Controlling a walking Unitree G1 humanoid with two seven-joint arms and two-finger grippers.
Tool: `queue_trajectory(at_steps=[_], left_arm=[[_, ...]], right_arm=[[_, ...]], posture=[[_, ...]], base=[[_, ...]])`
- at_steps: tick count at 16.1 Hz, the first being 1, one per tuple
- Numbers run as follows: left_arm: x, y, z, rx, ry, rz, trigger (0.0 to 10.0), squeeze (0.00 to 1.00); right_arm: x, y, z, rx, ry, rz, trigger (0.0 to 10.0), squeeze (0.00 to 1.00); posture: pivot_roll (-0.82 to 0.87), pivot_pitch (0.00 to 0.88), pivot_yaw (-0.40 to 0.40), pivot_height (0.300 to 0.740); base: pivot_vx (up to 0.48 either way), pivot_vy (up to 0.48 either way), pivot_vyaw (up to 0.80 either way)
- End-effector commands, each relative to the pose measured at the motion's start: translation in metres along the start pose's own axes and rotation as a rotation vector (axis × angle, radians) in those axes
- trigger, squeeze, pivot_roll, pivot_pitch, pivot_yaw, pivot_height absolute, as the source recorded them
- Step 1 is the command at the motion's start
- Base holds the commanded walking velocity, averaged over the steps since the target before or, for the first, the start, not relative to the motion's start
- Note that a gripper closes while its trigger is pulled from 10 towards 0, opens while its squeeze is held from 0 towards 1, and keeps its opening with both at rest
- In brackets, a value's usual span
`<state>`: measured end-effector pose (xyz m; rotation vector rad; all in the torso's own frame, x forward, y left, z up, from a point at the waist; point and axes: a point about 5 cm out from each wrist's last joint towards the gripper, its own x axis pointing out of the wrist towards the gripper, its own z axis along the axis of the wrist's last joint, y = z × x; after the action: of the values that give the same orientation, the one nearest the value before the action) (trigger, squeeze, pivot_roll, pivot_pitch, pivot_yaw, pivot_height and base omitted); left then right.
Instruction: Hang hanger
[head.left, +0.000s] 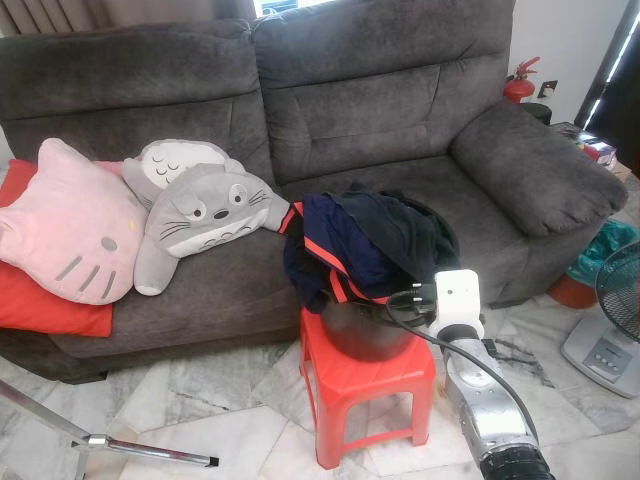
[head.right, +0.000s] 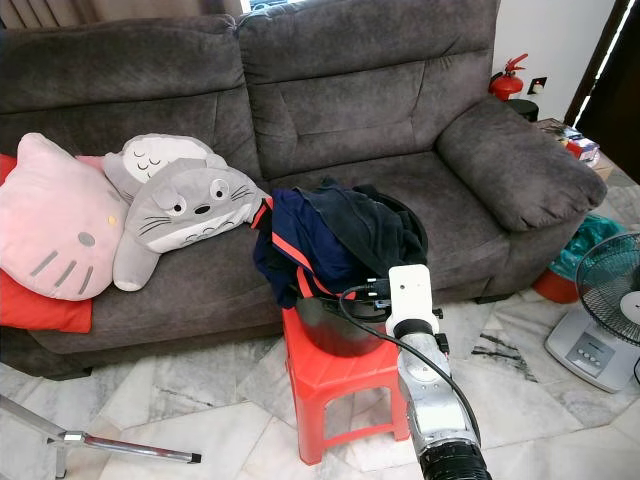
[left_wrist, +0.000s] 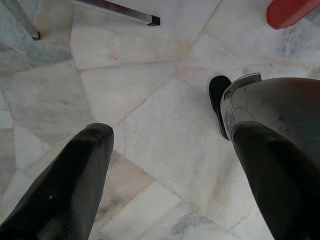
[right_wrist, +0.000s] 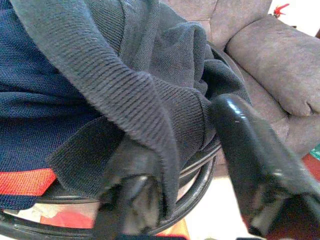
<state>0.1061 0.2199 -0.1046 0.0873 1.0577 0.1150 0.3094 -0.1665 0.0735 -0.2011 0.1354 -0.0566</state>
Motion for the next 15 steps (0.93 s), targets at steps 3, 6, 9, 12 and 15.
queue_trajectory(at_steps=[3,6,9,12,15], left_arm=[[-0.0006,0.0057,-0.0020,0.015,0.016,0.007,10.0,0.00],[-0.0005,0.0059,-0.0020,0.020,0.018,0.005,10.0,0.00],[-0.0006,0.0060,-0.0022,0.024,0.019,0.003,10.0,0.00],[-0.0005,0.0061,-0.0019,0.023,0.019,0.004,10.0,0.00],[-0.0005,0.0061,-0.0017,0.021,0.018,0.004,10.0,0.00]], right_arm=[[0.0021,0.0035,0.0025,0.003,-0.012,0.006,0.0,0.00],[0.0022,0.0032,0.0026,-0.008,-0.013,-0.003,0.0,0.00],[0.0020,0.0028,0.0032,-0.022,-0.021,-0.008,0.0,0.00],[0.0026,0.0015,0.0038,-0.023,-0.025,-0.020,0.0,0.00],[0.0027,0.0006,0.0051,-0.032,-0.034,-0.033,0.0,0.00]], posture=[[-0.22,0.000,0.103,0.740],[-0.22,0.000,0.105,0.740],[-0.22,0.000,0.107,0.740],[-0.22,0.000,0.107,0.740],[-0.22,0.000,0.106,0.740]], base=[[0.000,0.000,0.00],[0.000,0.000,0.00],[0.000,0.000,0.00],[0.000,0.000,0.00],[0.000,0.000,0.00]])
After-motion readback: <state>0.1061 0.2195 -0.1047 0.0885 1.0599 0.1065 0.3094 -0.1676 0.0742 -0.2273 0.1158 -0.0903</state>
